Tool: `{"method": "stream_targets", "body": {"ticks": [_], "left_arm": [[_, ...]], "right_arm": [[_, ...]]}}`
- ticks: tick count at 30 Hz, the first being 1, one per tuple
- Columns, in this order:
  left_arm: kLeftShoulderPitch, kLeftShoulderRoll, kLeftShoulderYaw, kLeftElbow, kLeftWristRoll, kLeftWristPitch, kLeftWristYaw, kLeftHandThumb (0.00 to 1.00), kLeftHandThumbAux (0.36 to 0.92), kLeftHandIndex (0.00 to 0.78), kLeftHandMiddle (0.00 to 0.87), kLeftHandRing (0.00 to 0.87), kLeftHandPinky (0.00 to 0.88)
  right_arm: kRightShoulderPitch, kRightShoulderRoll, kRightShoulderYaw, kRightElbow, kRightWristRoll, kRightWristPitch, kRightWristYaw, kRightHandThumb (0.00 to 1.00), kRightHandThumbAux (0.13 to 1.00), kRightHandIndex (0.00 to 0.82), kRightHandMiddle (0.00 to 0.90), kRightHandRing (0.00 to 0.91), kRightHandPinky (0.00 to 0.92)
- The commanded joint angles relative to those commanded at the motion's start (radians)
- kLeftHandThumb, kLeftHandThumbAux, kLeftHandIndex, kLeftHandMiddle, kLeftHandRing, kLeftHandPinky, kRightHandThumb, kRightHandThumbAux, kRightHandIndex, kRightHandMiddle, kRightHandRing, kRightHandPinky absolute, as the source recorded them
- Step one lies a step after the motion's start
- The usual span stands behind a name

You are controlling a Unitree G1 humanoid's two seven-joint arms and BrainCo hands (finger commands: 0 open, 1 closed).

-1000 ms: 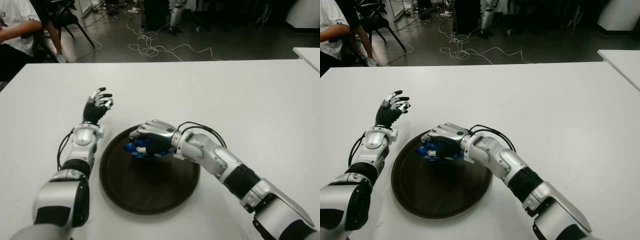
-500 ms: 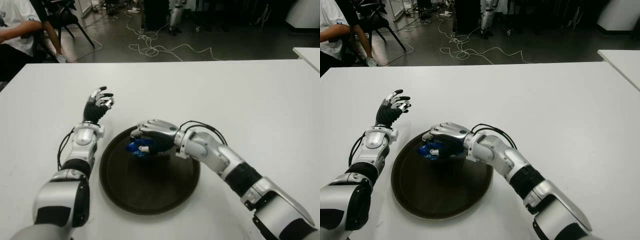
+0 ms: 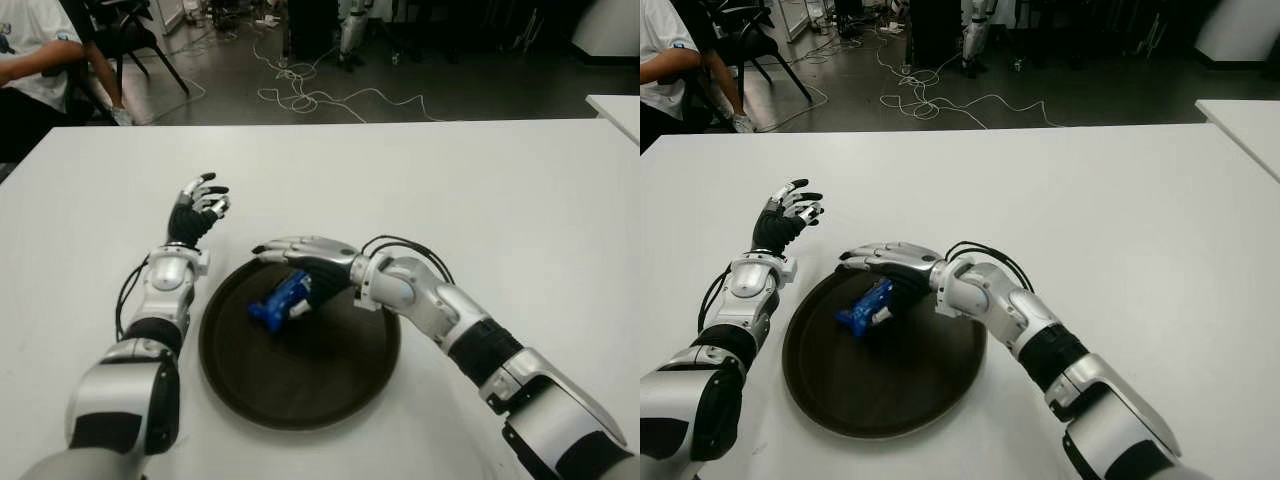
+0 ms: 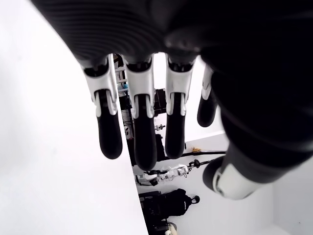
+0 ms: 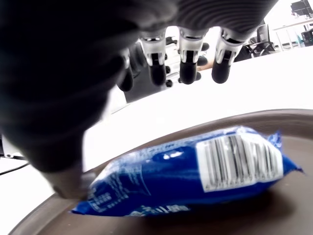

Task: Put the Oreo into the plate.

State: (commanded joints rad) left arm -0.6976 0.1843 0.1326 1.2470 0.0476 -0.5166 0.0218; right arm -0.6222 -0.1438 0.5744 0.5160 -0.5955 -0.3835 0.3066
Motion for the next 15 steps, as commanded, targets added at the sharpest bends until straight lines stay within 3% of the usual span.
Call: {"method": "stream_targets", "body": {"ticks": [12, 15], "left_arm": [[-0.003, 0.008, -0.002, 0.006, 0.004, 0.023, 0.001, 0.314, 0.725, 0.161, 0.286, 0.321, 0.335], [-0.004, 0.008, 0.002, 0.008, -0.001, 0.035, -0.003, 0.332, 0.721, 0.157, 0.278, 0.32, 0.346]], "right_arm": [[-0.026, -0.034, -0.028, 0.07, -0.009, -0.02, -0.052, 0.0, 0.589, 0.0, 0.0, 0.0, 0.0], [-0.033, -0.058, -0.043, 0.095, -0.01, -0.027, -0.071, 0.0, 0.586, 0.0, 0.0, 0.0, 0.0]]}}
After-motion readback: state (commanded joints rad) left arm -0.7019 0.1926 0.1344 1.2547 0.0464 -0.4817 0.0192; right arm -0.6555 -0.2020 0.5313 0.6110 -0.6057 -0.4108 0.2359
